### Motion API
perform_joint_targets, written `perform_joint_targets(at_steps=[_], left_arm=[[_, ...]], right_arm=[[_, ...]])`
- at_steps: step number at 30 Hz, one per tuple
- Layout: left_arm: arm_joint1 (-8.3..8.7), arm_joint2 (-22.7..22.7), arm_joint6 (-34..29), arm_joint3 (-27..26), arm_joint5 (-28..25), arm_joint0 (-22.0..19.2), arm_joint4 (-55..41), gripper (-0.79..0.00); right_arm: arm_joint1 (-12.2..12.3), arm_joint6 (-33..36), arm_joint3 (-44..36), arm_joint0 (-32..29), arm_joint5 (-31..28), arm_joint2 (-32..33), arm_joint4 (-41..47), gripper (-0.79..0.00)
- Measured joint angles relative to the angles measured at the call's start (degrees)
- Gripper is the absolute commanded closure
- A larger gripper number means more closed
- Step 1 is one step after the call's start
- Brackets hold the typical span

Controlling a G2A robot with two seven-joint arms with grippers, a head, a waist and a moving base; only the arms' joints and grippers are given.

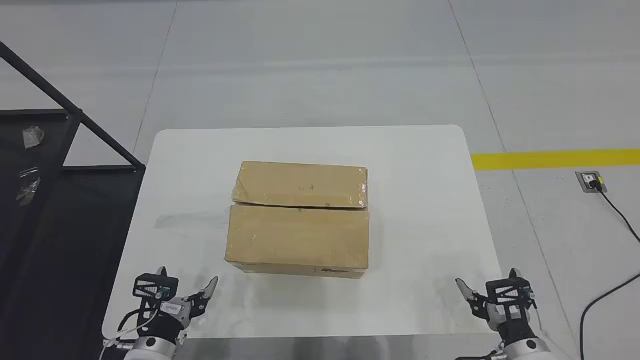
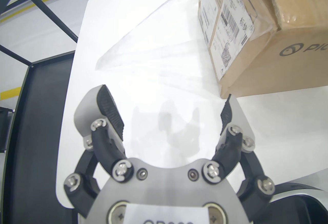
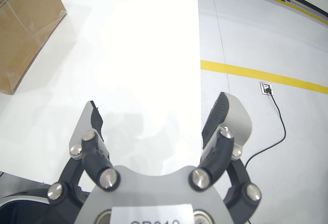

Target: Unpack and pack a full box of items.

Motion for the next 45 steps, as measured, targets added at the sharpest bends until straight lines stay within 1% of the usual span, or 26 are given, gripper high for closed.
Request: perform_joint_targets(at_steps=[22, 26, 29, 33, 36, 40, 45], left_arm=[[0.00, 0.05, 0.24, -0.06, -0.23, 0.01, 0.00, -0.785], [-0.18, -0.46, 3.25, 0.08, -0.57, -0.19, -1.56, -0.785], [-0.28, -1.75, 4.88, -0.58, -0.74, -0.77, -4.00, -0.785], [-0.26, -4.46, 6.55, -1.50, -4.02, -1.77, -9.14, -0.785], [-0.28, -6.17, 6.54, -1.93, -6.24, -2.58, -13.58, -0.785], [-0.23, -7.68, 5.37, -2.44, -8.30, -2.78, -16.78, -0.785], [-0.22, -7.63, 5.41, -2.43, -8.23, -2.76, -16.64, -0.785]], right_arm=[[0.00, -0.04, -0.19, 0.07, -0.21, -0.13, -0.17, -0.785], [0.08, 0.53, -2.47, 1.01, -3.41, -1.19, -2.17, -0.785], [0.19, 1.09, -4.63, 2.13, -7.05, -1.65, -2.42, -0.785], [0.25, 2.91, -7.52, 5.10, -12.59, -2.45, 0.69, -0.785], [0.17, 5.49, -9.24, 7.96, -14.92, -3.99, 2.57, -0.785], [-0.04, 9.41, -9.81, 11.92, -15.01, -6.48, 2.99, -0.785], [-0.04, 9.90, -9.83, 12.19, -14.77, -6.59, 2.28, -0.785]])
